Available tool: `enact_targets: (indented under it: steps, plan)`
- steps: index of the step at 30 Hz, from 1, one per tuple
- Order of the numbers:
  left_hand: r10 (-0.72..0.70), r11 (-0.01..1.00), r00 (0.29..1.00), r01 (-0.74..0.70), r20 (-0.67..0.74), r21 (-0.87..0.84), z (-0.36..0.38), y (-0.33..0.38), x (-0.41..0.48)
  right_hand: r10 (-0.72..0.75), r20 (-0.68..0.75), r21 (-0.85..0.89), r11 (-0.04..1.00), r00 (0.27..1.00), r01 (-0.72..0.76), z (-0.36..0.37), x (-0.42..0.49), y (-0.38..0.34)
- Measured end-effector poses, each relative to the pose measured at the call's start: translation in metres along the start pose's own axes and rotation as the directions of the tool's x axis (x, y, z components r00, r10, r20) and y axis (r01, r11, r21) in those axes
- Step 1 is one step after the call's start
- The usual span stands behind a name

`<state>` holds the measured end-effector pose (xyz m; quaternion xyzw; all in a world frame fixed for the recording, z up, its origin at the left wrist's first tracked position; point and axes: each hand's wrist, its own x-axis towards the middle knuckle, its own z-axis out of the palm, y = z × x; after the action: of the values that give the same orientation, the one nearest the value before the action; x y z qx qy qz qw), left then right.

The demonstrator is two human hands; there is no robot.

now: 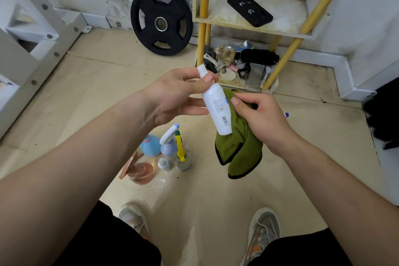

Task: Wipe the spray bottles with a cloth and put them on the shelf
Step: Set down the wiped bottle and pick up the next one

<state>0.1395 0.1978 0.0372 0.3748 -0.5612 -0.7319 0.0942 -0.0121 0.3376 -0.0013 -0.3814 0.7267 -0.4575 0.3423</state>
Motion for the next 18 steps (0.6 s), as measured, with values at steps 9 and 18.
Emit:
enact_targets:
  steps: [9,18]
  plan:
    - [0.098,0.991,0.978,-0.080,-0.183,0.108,0.017,-0.015,0.005,-0.295,-0.092,-0.318,0.914,0.951,0.252,0.012,-0.004,-0.012]
    - [0.004,0.996,0.936,-0.035,-0.353,-0.084,0.001,-0.009,0.010,-0.509,0.000,-0.655,0.651,0.861,0.385,0.020,-0.019,-0.003]
